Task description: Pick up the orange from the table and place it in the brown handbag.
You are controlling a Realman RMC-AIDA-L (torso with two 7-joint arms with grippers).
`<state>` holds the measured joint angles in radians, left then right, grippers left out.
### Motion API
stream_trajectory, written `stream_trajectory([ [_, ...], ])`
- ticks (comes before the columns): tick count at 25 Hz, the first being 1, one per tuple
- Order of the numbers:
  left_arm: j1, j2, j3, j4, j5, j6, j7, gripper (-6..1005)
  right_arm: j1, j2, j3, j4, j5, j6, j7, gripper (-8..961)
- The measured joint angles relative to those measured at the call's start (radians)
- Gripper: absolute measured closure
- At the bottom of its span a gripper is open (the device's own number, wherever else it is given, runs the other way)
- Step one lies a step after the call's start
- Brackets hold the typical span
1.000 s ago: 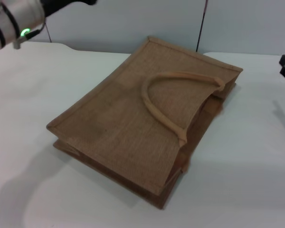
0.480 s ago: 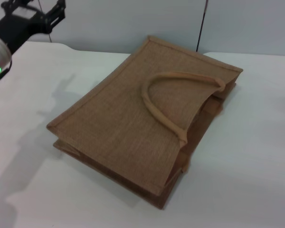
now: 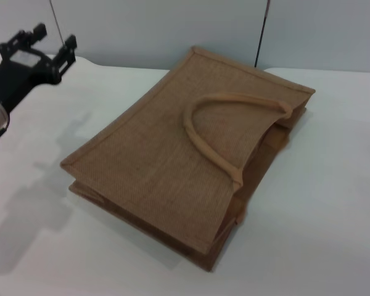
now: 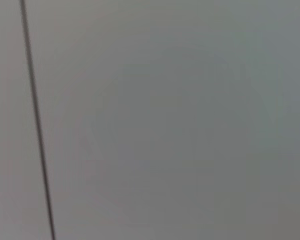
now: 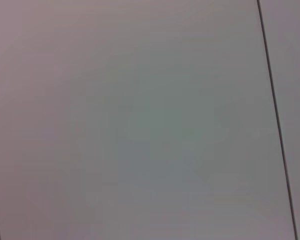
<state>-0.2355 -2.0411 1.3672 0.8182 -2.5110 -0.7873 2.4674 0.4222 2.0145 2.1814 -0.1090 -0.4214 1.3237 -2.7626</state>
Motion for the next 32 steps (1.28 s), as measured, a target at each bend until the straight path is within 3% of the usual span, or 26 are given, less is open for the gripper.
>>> stream_trajectory([
  [2, 0.000, 0.001, 0.001, -0.046, -0.006, -0.050, 0.038, 389, -0.001, 0.000, 0.000, -0.002, -0.002, -0.003, -0.007, 149],
  [7, -0.008, 0.001, -0.002, -0.083, -0.010, -0.107, 0.065, 386, 0.002, 0.000, -0.001, -0.007, -0.004, -0.004, -0.009, 149],
  [22, -0.058, -0.002, 0.011, -0.168, -0.013, -0.112, 0.079, 386, 0.011, 0.003, -0.022, -0.012, -0.010, -0.044, -0.011, 149],
  [32, -0.016, -0.009, 0.030, -0.180, -0.197, -0.107, 0.237, 386, 0.012, 0.009, -0.041, -0.023, -0.005, -0.034, -0.132, 149],
])
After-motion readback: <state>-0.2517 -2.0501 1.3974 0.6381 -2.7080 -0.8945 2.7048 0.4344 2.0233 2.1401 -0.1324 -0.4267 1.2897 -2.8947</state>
